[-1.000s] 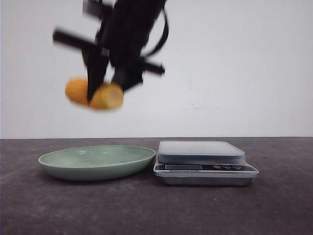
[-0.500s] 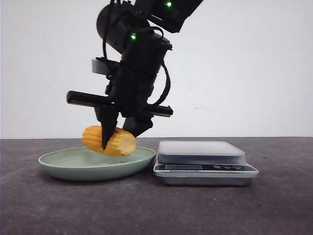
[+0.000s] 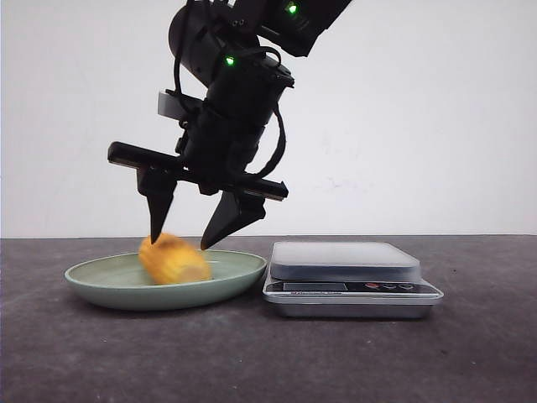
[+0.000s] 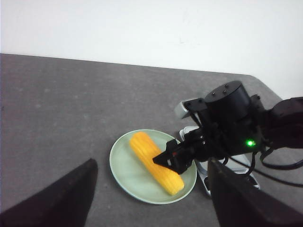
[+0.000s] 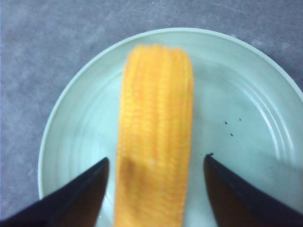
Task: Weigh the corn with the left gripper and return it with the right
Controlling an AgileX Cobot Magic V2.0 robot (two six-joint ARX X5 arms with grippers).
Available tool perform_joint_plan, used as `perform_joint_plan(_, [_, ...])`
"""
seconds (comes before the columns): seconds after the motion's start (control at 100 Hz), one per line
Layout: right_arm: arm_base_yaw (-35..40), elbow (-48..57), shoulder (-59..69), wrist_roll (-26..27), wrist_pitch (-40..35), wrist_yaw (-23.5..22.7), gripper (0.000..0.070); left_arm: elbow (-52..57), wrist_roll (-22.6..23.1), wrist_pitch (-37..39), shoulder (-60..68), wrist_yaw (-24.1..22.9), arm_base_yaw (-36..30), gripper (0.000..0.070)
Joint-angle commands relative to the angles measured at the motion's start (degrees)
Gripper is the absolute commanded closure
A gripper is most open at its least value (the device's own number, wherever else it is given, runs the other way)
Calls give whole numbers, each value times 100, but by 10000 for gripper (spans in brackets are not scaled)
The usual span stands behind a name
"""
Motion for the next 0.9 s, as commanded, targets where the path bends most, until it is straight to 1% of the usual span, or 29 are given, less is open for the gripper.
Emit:
perform_joint_plan(0.0, [70, 146, 107, 232, 83, -17, 172, 46, -4, 33, 26, -37, -57, 265])
perform_joint_plan(0.03, [72, 146, 107, 256, 85, -15, 160, 46, -4, 33, 26, -37, -57, 265])
perform_joint_plan(0.2, [92, 149, 44, 328, 68, 122, 159, 46, -4, 39, 26, -35, -57, 265])
perform_joint_plan(0.3, [85, 149, -179, 208, 52, 149, 160, 46, -4, 37, 26, -37, -57, 265])
perform_joint_plan(0.38, [79, 149, -466, 83, 57, 269, 161, 46, -2, 39, 26, -39, -57, 265])
perform_joint_plan(0.47, [39, 149, -898, -131, 7, 380, 161, 46, -2, 44, 26, -55, -57, 265])
perform_joint_plan(0.56, [37, 149, -1438, -474, -186, 695, 162, 46, 0, 50, 26, -109, -57, 265])
perform_joint_plan(0.69, [52, 149, -2371, -1071, -656, 1235, 162, 46, 0, 63, 26, -149, -57, 266])
perform_joint_plan(0.81, [59, 149, -3305, -1320, -1211, 1397, 162, 46, 0, 79, 26, -160, -57, 266])
perform_joint_plan(0.89, [85, 149, -3928, -1451, -1519, 1648, 162, 46, 0, 87, 26, -160, -57, 266])
